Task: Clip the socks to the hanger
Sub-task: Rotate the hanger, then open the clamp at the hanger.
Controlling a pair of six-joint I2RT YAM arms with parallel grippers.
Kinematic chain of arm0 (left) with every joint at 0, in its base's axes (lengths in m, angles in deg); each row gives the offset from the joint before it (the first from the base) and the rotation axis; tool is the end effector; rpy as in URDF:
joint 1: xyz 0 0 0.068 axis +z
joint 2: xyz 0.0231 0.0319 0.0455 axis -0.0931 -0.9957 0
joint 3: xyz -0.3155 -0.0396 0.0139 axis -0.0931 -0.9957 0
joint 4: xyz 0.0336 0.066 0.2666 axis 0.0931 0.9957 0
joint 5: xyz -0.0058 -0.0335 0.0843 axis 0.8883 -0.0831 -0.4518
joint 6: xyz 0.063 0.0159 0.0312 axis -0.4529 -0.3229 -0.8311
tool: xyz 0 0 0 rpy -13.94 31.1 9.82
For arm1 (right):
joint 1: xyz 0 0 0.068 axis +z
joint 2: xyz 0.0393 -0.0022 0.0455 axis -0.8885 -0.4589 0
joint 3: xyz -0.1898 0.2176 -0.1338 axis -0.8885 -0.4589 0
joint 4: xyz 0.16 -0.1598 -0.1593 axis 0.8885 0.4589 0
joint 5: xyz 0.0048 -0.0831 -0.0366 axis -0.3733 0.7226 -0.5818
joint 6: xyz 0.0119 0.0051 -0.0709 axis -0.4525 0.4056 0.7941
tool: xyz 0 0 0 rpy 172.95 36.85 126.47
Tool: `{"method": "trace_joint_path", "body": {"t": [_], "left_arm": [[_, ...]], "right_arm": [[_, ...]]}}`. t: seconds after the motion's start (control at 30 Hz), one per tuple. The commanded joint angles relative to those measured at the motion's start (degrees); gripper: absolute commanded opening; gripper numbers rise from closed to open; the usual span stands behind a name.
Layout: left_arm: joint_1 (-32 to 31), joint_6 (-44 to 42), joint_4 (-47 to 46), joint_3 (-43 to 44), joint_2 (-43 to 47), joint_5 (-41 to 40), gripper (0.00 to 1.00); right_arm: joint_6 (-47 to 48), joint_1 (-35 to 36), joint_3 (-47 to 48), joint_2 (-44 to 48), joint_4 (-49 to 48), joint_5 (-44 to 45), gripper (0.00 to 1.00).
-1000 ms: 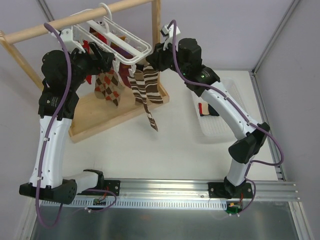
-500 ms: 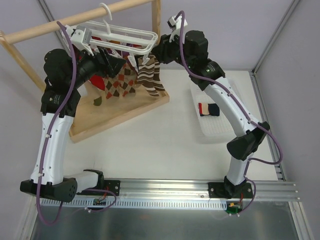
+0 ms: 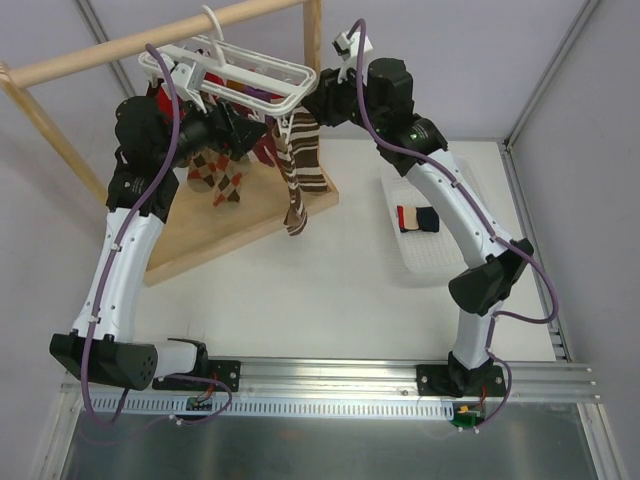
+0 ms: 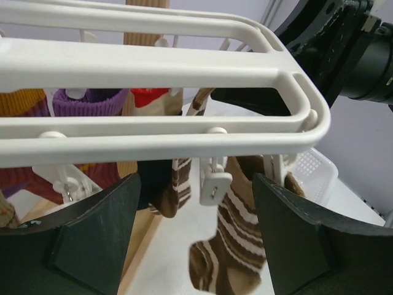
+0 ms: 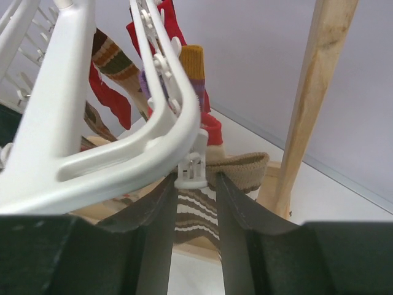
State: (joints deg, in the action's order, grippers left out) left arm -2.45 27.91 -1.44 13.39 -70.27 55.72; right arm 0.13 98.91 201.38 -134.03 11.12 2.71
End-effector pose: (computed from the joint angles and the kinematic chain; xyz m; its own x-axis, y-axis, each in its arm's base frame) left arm 0.2814 -0.0724 0.5496 -0.0324 -0.1970 -0.9799 0.6789 0.7152 -0.1662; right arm 0.3823 0.2927 0.5498 0.1206 -0.0737 -0.9900 -0.7093 0.6913 -0.1379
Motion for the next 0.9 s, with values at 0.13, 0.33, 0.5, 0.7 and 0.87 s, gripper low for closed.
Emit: {"method": "trace_joint_path", "body": {"t": [0.13,0.33,0.5,0.7,0.87], "left_arm": [[0.15,0.5,-9.43,0.19,-1.69,-0.55,0.71],[-0.12,4.45,-11.99,-0.69,-2.75,-1.34,0.45],[-1.26,7.17,-12.17,-2.44,-1.17,-6.95,0.31],[-3.98,12.36,-12.7,-5.34,1.2,-16.72,0.27],[-6.53,13.24,-12.7,-6.23,3.57,-21.99,0.25]], "right_arm": [[-0.32,-0.28,2.05,2.01,0.05,-2.54,0.36],[-0.59,-0.19,1.43,3.67,2.5,-4.3,0.52],[0.38,0.16,-4.01,8.24,2.43,-4.75,0.69],[3.72,1.57,-8.24,13.51,4.97,2.98,0.73],[6.44,4.01,-10.79,17.03,6.99,12.3,0.73]]}}
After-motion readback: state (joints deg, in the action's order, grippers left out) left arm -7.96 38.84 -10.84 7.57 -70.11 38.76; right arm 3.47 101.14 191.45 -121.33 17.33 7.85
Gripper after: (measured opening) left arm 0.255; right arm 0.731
